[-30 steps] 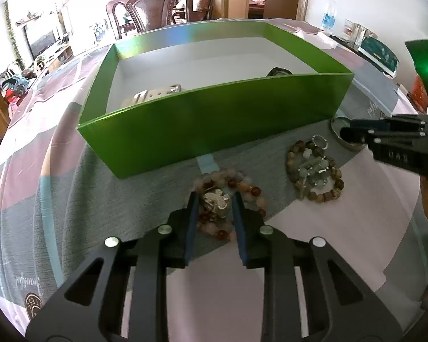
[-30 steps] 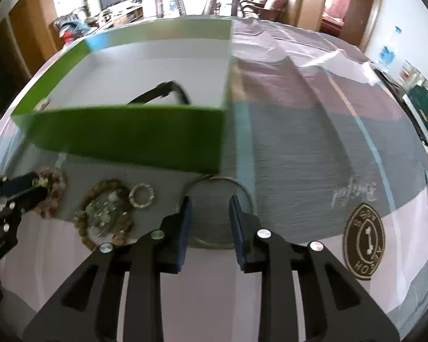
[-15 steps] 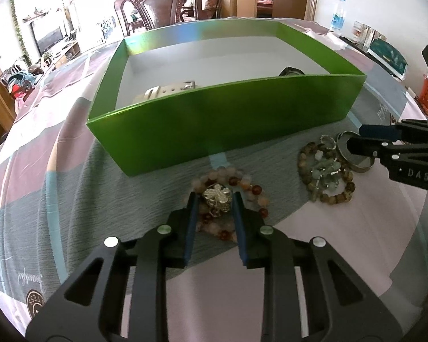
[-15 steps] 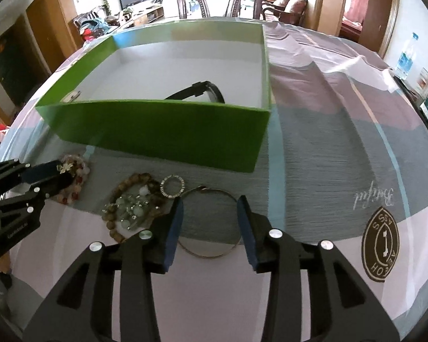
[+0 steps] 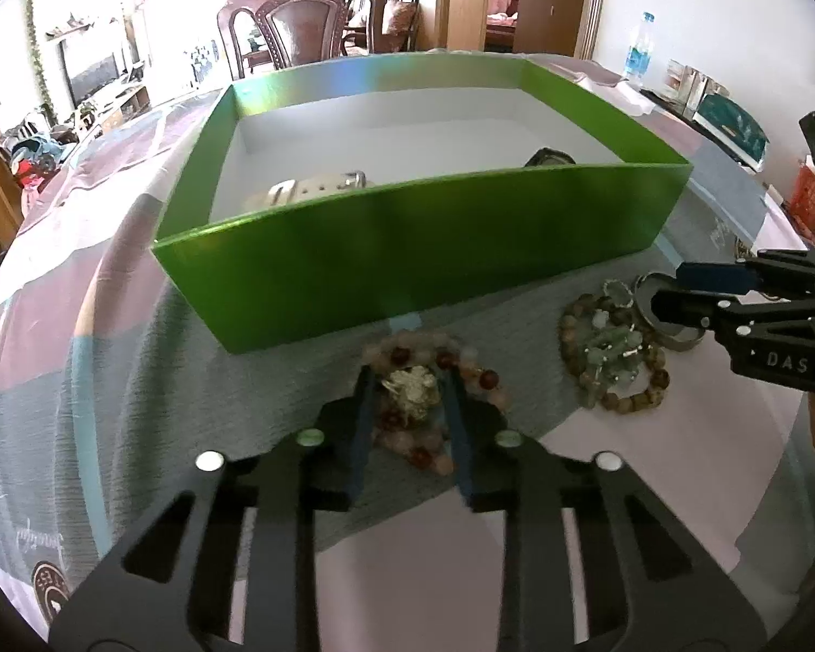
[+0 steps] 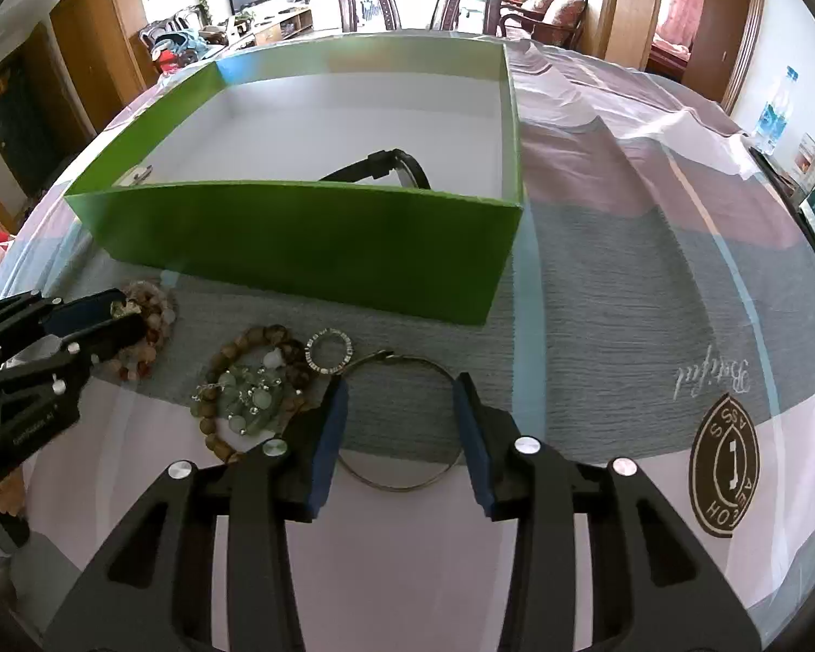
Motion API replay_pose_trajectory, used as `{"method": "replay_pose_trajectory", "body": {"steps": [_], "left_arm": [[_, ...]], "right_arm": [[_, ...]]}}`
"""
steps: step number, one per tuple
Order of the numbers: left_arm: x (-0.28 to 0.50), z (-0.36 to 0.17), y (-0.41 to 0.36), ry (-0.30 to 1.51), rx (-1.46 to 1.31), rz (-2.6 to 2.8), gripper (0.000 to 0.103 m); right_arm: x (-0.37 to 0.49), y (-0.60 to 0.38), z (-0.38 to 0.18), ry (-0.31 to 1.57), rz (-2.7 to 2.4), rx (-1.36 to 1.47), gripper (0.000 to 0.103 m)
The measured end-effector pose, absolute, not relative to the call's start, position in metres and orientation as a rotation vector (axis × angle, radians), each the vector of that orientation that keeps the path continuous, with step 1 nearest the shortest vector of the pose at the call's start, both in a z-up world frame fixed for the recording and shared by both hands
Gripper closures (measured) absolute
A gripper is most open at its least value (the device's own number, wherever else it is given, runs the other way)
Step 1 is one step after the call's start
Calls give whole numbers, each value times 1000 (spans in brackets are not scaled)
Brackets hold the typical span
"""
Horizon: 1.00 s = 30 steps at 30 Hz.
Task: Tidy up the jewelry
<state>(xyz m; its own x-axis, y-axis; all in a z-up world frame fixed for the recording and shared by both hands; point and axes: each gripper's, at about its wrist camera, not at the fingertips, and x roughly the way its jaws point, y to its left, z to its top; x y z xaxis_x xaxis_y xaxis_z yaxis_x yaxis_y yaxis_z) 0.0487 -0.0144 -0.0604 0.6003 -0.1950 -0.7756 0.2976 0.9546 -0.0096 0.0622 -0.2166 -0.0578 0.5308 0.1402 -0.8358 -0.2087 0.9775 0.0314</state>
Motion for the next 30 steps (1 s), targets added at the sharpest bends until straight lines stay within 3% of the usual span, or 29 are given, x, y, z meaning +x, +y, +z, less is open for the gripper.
{"method": "replay_pose_trajectory", "body": {"steps": [14, 30], "left_arm": [[40, -46, -13, 837, 128, -279, 79], [45, -51, -7, 862, 132, -233, 79]], "right_arm": [[73, -254, -55, 991, 40, -20, 62], [63, -222, -65, 1004, 106, -159, 65]]}}
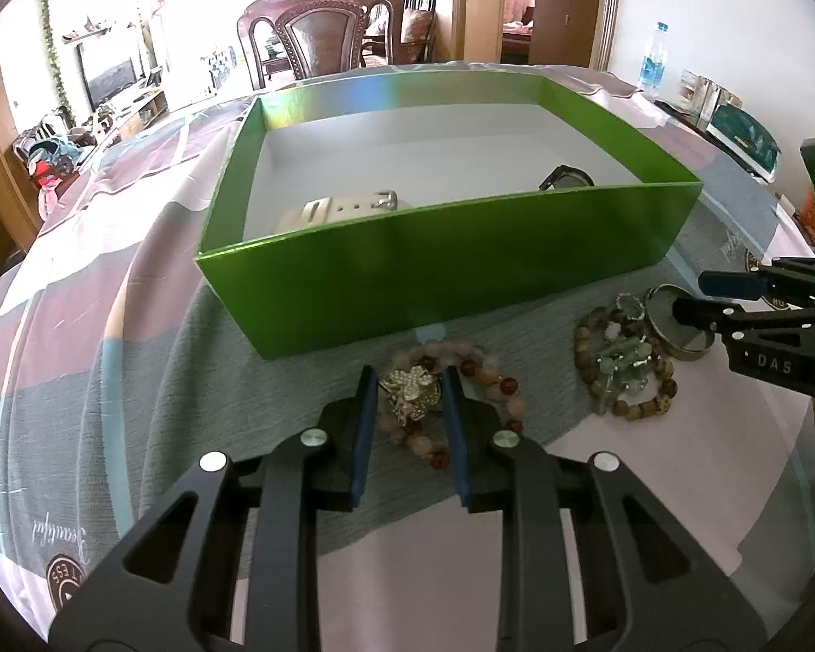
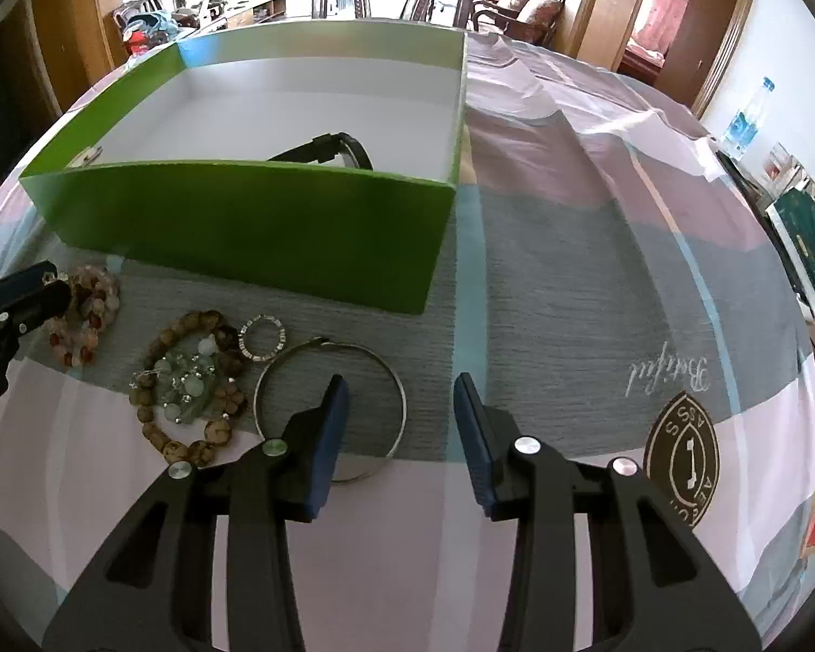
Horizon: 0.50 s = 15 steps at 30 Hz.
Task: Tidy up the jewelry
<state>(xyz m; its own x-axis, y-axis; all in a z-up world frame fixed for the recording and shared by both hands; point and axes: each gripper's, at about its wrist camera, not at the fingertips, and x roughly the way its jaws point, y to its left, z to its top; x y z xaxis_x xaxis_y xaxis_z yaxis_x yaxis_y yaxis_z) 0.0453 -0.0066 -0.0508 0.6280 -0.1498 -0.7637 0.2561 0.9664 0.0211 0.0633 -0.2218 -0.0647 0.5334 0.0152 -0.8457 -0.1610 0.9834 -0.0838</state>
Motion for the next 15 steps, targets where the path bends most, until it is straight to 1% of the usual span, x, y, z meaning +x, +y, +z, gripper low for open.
{"method": "replay_pose_trajectory", "body": {"steps": [1, 2, 3, 4, 6, 15], "left_arm": [[46, -51, -7, 861, 133, -232, 79], [46, -51, -7, 861, 133, -231, 79], [46, -51, -7, 861, 132, -230, 79], [46, -50, -7, 861, 132, -228, 79], [46, -51, -7, 861, 131, -227, 79], [46, -50, -7, 858, 130, -225, 79]], "right_arm": [[63, -221, -65, 1006, 115, -152, 70], [62, -221, -65, 1009, 132, -141, 82], [62, -220, -65, 1011, 143, -138, 87], [60, -218, -65, 1009, 139, -146, 97], [60, -217, -65, 1005, 141, -146, 99], [54, -217, -49, 933, 176, -105, 99]]}}
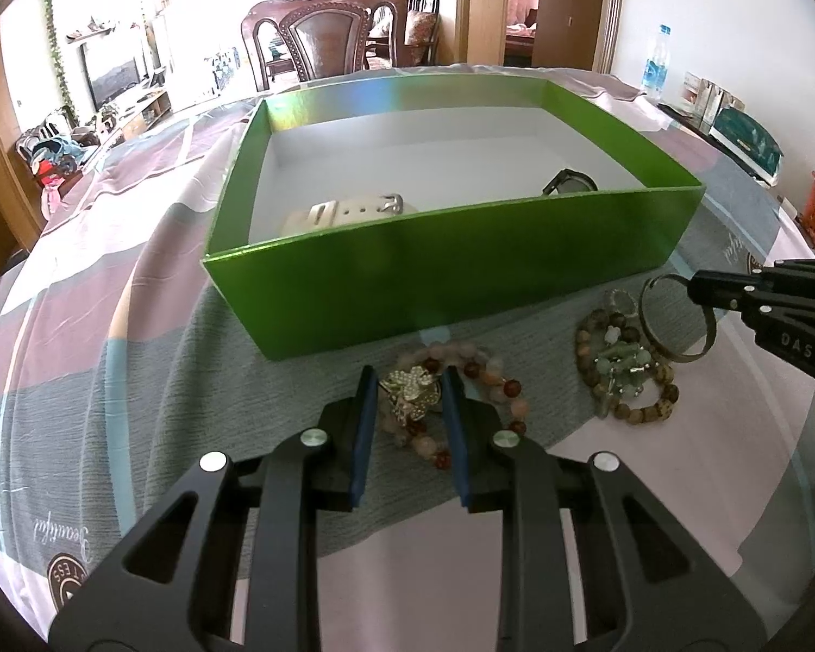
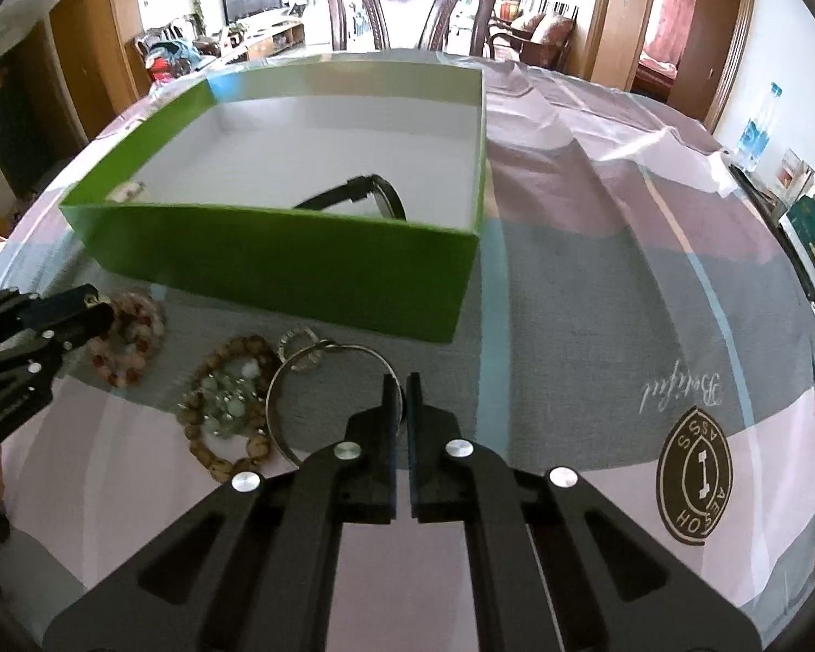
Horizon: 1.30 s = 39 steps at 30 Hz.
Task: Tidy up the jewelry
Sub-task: 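Carry the charm and bangle into the green box and open both tools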
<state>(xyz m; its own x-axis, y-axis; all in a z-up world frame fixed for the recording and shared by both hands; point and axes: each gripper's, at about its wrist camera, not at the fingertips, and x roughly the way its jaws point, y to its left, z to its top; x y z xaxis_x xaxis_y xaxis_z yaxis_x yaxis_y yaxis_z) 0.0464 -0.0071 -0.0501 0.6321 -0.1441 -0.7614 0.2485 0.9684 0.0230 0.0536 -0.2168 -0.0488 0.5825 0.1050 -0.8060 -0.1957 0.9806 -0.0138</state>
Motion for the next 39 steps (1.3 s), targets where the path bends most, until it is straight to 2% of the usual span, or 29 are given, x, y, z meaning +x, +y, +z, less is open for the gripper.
{"method": "replay_pose_trajectory", "body": {"steps": [8, 19, 26, 30, 37, 38, 39], "left_arm": [[43, -44, -5, 836, 126, -223, 79], [30, 32, 5, 741, 82, -270, 79], [72, 72, 8, 629, 104, -155, 79], [111, 58, 13, 666, 77, -101, 79], [145, 20, 8, 761, 95, -89, 79], [146, 16, 6, 767, 99, -95, 78], [146, 14, 5, 770, 101, -102, 73]], "right_arm": [[54, -217, -48, 935, 171, -99, 99], [28, -201, 20, 793, 315, -109, 99], [73, -200, 66, 688, 255, -142, 99], [119, -201, 50, 752, 199, -83, 99], [152, -196, 2, 897, 188, -40, 99], [152, -194, -1, 904, 191, -39, 98], [151, -192, -4, 904, 201, -44, 98]]}}
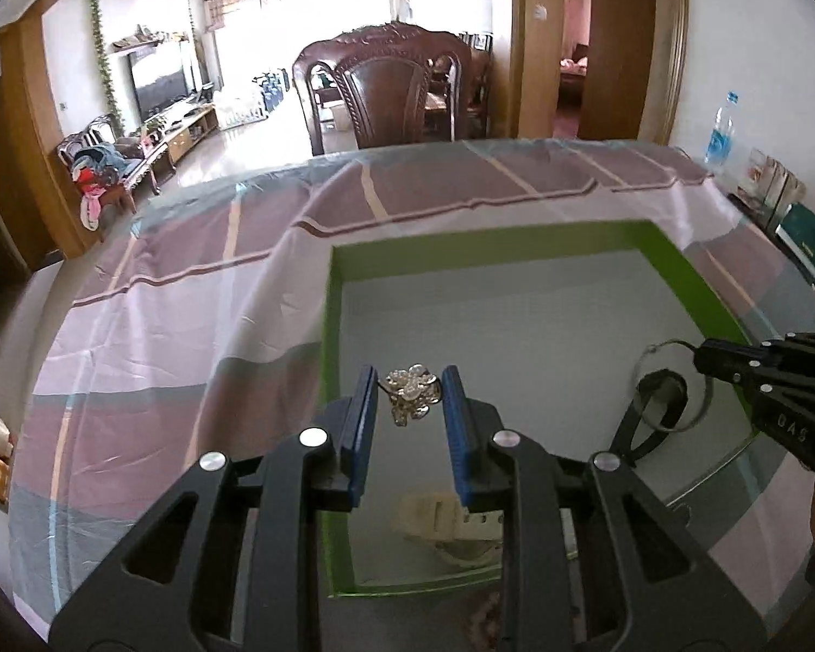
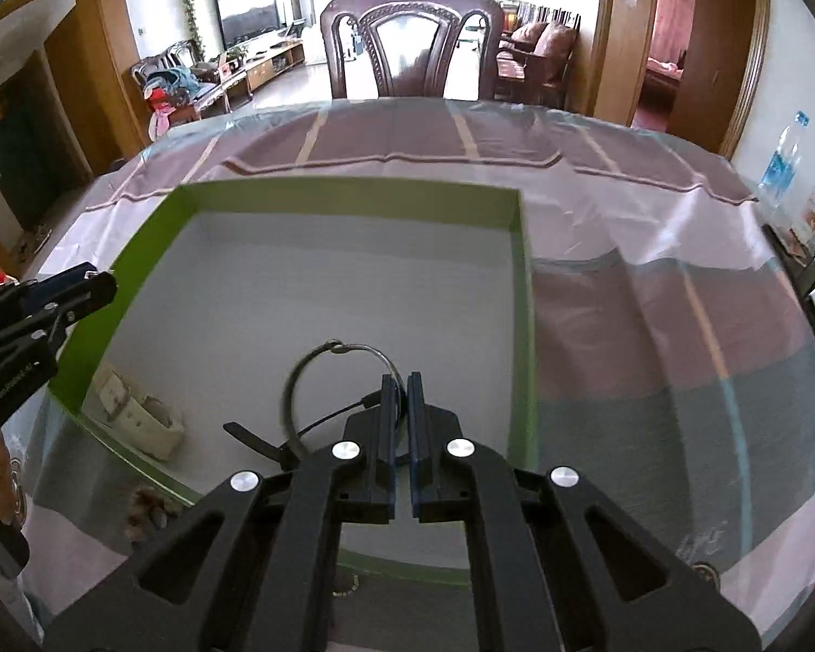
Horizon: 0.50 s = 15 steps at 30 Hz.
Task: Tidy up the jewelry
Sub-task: 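Carry the charm and bangle into the green box and open both tools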
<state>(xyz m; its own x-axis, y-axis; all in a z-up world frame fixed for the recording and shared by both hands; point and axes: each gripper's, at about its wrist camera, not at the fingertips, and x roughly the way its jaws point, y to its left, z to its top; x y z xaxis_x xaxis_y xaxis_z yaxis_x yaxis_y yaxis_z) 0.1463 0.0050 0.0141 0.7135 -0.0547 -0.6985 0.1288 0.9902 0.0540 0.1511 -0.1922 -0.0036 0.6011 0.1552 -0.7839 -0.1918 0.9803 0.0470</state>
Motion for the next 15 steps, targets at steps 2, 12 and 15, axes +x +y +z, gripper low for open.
{"method": "replay_pose_trajectory", "body": {"steps": [2, 12, 15], "left_arm": [[146, 14, 4, 763, 102, -96, 49], [89, 40, 6, 721, 96, -131, 26], [68, 37, 1, 747, 101, -157, 23]], "right_arm": [[148, -190, -2, 885, 207, -62, 83], [81, -202, 40, 814, 261, -30, 52], [58, -201, 38, 827, 291, -32, 51]]}}
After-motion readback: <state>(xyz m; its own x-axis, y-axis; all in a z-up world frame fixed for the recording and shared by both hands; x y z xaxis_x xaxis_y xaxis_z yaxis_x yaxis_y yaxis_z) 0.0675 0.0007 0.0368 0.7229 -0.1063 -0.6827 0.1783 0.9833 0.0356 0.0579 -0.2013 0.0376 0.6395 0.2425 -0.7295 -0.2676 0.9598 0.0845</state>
